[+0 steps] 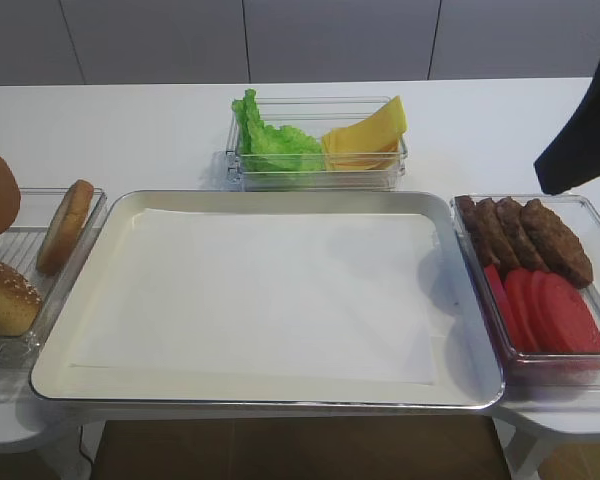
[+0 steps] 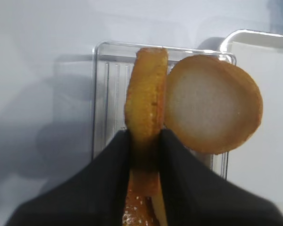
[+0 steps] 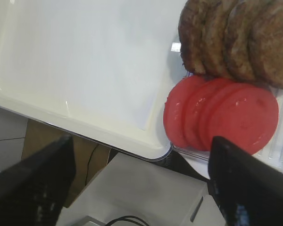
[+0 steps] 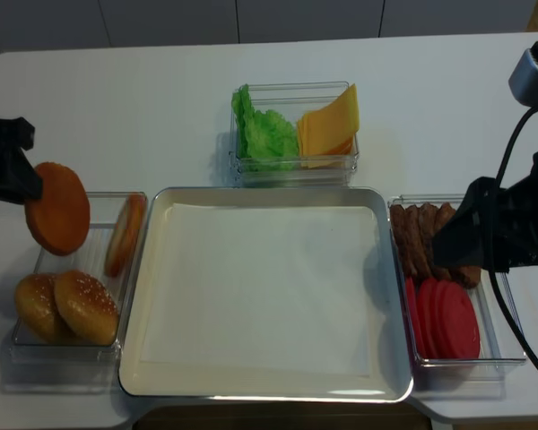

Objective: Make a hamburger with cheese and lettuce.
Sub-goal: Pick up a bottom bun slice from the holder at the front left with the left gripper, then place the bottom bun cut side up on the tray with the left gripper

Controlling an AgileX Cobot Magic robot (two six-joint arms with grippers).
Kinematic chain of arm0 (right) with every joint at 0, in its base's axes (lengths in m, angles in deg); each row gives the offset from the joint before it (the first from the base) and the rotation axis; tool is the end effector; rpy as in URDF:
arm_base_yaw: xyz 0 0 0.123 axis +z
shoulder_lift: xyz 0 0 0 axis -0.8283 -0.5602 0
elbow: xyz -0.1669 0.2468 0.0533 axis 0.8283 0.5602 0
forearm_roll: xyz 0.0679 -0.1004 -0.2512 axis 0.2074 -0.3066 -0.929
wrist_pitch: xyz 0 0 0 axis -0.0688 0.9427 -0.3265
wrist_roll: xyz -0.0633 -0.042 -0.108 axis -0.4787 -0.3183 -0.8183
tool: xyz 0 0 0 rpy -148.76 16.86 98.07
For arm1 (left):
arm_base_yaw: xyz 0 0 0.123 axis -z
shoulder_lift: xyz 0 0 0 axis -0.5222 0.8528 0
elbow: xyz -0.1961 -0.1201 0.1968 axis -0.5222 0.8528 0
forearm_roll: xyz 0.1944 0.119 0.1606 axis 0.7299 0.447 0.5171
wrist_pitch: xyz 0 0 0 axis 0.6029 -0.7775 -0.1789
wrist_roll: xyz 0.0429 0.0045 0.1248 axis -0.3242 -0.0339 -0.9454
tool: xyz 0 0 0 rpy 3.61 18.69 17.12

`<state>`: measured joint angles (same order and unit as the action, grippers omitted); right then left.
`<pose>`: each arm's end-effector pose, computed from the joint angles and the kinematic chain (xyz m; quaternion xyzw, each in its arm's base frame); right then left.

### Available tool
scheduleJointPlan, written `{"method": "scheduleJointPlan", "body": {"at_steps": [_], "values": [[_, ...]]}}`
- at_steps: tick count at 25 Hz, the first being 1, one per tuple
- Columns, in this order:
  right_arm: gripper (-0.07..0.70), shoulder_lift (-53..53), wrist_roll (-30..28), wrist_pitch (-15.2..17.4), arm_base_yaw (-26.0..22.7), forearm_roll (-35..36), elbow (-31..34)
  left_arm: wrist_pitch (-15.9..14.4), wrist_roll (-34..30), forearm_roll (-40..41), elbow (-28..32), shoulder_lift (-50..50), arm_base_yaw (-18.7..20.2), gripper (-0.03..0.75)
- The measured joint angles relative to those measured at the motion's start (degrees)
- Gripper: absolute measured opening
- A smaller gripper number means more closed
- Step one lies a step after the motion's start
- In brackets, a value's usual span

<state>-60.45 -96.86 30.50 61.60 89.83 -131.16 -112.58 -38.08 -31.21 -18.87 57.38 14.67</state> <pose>0.2168 0.0804 0.3314 -0.1056 0.9485 0.2301 0.1903 0.3459 0.0618 0.2843 -0.0513 0.9799 -0.1261 0.1460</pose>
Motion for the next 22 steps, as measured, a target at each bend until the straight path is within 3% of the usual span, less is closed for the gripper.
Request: {"method": "scheduleJointPlan", "body": {"at_steps": [11, 22], "values": [[0.696, 0.0, -0.04, 0.0, 0.0, 0.02, 0.0, -0.09, 0.0, -0.11, 0.0, -2.49, 0.15, 0.146], [0.696, 0.0, -0.03, 0.0, 0.0, -1.72, 0.0, -0.37, 0.0, -0.11, -2.92, -3.31, 8.62, 0.145]]}}
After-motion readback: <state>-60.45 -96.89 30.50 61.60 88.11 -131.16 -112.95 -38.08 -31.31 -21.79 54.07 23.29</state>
